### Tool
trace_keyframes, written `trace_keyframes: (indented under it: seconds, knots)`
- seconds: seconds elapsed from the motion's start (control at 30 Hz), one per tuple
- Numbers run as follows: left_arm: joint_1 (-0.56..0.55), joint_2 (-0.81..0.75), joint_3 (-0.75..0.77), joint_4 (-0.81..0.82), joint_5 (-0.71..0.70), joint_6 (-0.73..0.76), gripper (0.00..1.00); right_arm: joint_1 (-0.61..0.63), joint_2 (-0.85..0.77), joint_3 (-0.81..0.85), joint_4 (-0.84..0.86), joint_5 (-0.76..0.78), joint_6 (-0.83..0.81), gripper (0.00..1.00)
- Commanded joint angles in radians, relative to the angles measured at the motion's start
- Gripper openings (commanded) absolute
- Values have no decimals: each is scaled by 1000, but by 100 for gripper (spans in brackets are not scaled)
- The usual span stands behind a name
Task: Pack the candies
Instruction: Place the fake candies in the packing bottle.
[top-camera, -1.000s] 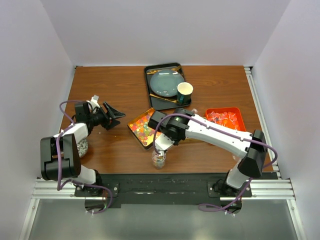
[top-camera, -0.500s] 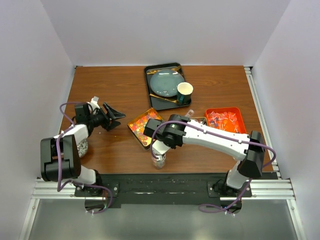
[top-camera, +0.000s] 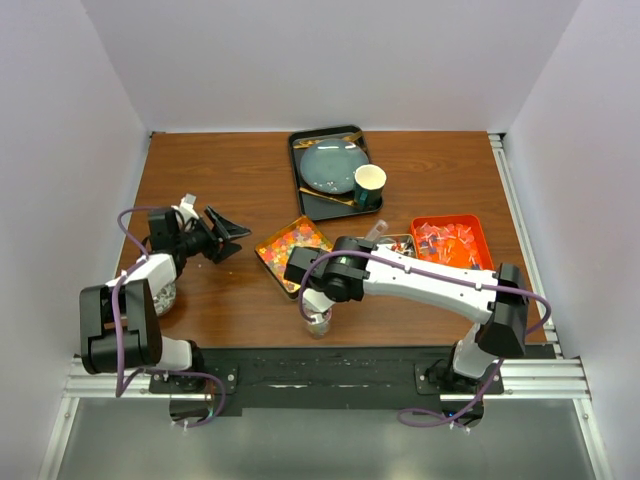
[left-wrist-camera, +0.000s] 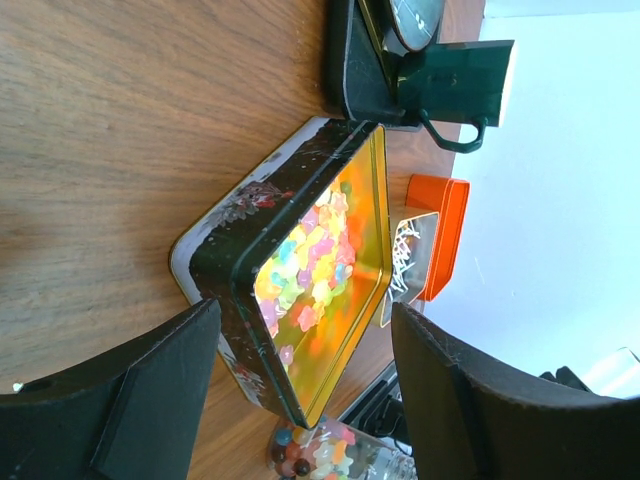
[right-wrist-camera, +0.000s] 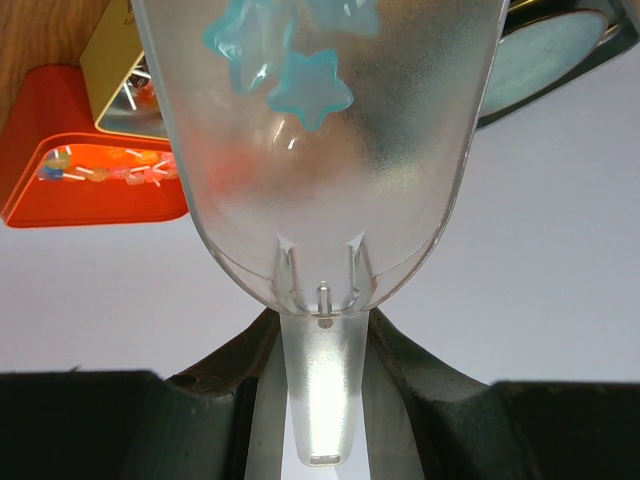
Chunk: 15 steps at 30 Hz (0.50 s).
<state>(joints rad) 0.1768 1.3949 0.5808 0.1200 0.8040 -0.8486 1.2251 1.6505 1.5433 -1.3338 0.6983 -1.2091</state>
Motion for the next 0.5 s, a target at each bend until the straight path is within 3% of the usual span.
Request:
trace_keyframes:
  seconds: [0.0,0.47]
  knots:
    - [10,-43,-16,41,20,-17,73,8,-17,-23,-249,78,13,0]
    - [12,-73,-42,47,11,-23,74,19,-35,-32,-254,86,-1,0]
